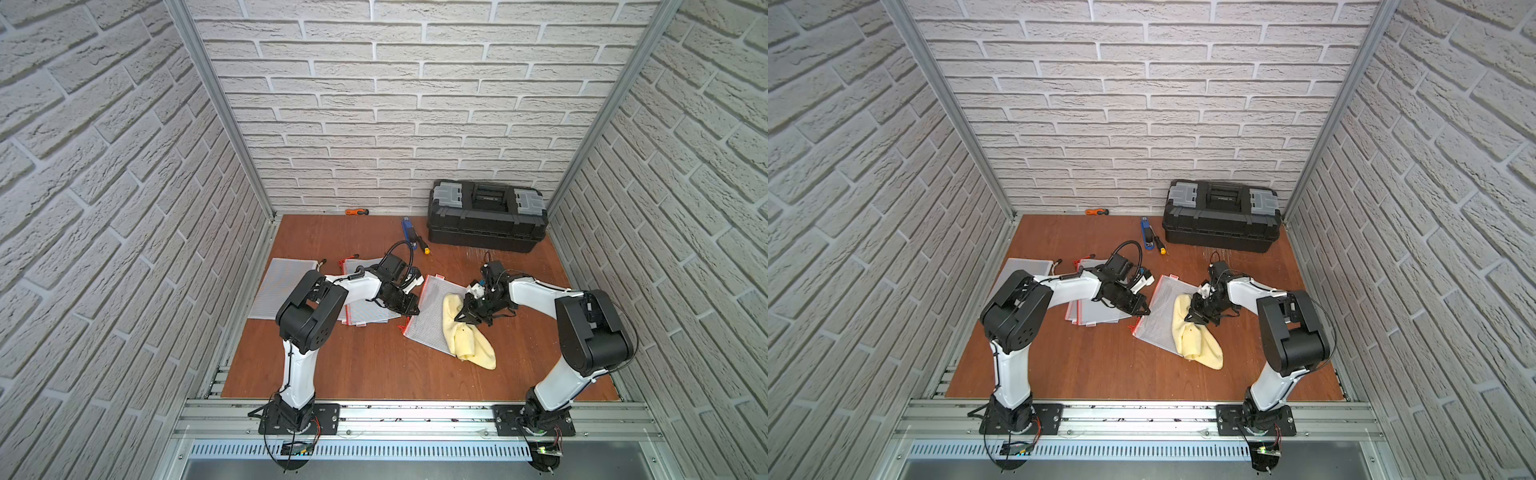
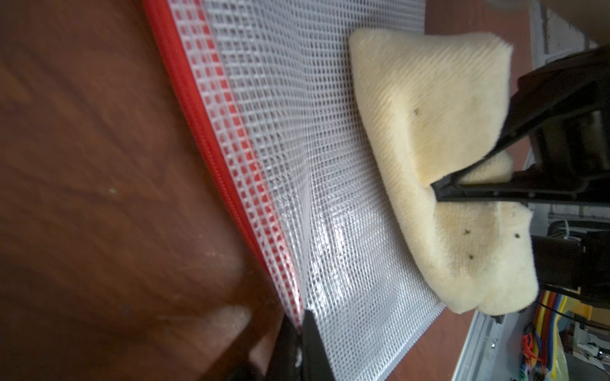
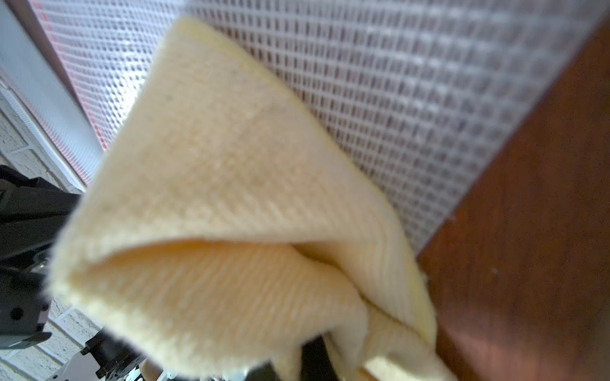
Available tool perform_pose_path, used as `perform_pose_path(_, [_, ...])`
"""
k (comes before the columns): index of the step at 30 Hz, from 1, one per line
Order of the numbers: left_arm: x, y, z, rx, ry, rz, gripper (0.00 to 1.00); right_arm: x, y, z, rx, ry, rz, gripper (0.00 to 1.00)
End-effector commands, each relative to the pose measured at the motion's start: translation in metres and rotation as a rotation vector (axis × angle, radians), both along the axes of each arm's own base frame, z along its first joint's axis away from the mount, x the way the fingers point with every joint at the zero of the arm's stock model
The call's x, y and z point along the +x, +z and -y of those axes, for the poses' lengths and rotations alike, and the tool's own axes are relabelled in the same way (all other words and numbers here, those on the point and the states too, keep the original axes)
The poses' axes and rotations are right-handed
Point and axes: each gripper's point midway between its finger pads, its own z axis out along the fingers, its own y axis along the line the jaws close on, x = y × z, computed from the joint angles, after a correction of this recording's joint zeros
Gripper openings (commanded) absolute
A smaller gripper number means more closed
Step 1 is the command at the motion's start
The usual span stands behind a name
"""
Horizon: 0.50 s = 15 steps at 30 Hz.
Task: Wipe the document bag
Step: Adjust the document bag at the center of the board.
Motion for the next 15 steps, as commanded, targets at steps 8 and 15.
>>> perform_pose_path(8, [0.054, 0.112, -0.080, 0.409, 0.219, 0.458, 0.00, 0.023, 0.119, 0.040, 0.002, -0.127, 0.269, 0.02])
perform_pose_path(15, [0.063, 0.168, -0.134, 0.895, 0.255, 0.712, 0.00, 0.015, 0.122, 0.055, -0.019, -0.148, 0.259, 0.02])
